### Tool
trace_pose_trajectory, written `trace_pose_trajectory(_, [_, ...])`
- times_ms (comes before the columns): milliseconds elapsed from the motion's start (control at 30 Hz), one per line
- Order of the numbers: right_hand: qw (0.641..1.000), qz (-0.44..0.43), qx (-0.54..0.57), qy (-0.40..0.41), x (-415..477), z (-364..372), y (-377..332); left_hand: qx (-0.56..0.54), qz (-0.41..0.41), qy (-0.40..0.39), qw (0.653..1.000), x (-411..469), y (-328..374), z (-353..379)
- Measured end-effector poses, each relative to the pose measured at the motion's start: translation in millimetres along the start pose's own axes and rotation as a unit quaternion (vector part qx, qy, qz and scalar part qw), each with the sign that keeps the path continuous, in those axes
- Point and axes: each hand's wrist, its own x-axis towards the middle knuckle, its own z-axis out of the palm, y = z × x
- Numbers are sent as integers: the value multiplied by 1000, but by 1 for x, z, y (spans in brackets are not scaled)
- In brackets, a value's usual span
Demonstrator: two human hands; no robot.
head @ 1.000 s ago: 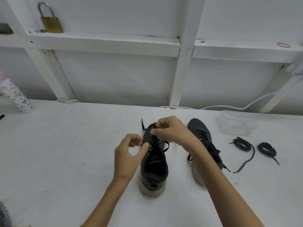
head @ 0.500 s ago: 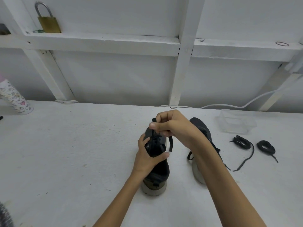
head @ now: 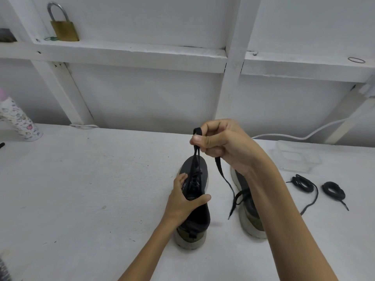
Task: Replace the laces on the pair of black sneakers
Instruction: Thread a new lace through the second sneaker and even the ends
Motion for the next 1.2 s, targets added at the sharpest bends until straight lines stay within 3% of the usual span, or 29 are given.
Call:
trace_pose_trajectory(167, [999,-8,-43,11,1,-7,0,-27,18,-3,999,-3,3,-3])
trace_pose_trajectory(333, [996,-16,-85,32,5,-16,0,-67,122,61,988,-9,40,-11])
trace_pose_trajectory(567, [995,-22,-95,18,13,-22,2,-103,226,16,968,1,116,-36])
trace_pose_trajectory(767, [988,-62,-79,115,20,-36,-13,-67,233,-30,970,21,163,-51])
trace_pose_trajectory(1000, [974,-134,-143,110,34,-40,-38,40,218,-119,968,37,207,-60])
trace_pose_trajectory(1200, [932,-271,-211,113,44,-40,-48,63,215,-155,962,42,237,-74])
